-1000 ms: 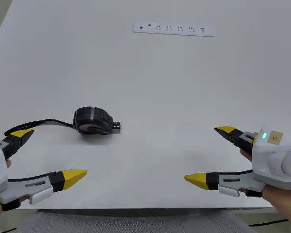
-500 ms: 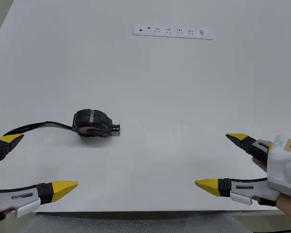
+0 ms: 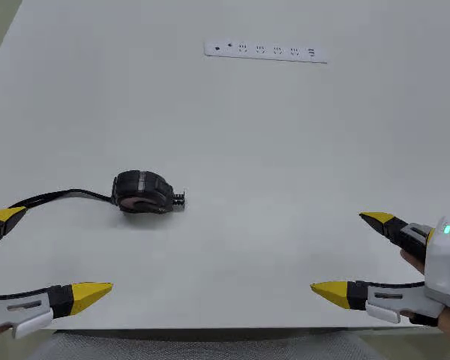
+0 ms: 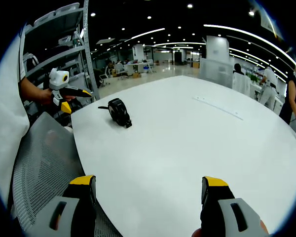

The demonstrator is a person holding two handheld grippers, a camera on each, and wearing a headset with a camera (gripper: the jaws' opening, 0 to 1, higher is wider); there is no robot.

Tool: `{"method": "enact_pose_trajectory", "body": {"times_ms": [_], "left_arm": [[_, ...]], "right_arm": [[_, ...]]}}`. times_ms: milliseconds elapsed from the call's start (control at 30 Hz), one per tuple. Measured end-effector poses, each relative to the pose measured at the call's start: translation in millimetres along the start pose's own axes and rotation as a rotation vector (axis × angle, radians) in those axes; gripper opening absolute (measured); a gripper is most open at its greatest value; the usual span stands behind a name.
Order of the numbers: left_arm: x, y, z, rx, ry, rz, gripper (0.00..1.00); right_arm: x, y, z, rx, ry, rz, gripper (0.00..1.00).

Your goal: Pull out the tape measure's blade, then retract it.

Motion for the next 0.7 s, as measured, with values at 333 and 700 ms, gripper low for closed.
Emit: {"method": "enact_pose_trajectory", "body": {"times_ms": [333,700], "left_arm": [[-0.1,-1.9,-1.5,0.0,0.002,0.005,0.99],[0.8,1.2,-2.8,0.019,0.006,0.014,0.99]], "right_arm": [[-0.5,-0.3,0.8,0.004,-0.001,-0.002,0.88],[-1.1,0.2,0.4,0.005,-0.002,0.001,0.88]]}}
Point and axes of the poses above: the centre of the closed fingertips' face, and the gripper's own axes: x roughly forward along the fingers, y roughly to its right, z roughly out of its underside, the point moved 6 cm from there along -x, roughly backward along the fingers, and after that the axes turned 10 degrees about -x, right-handed, at the moved point
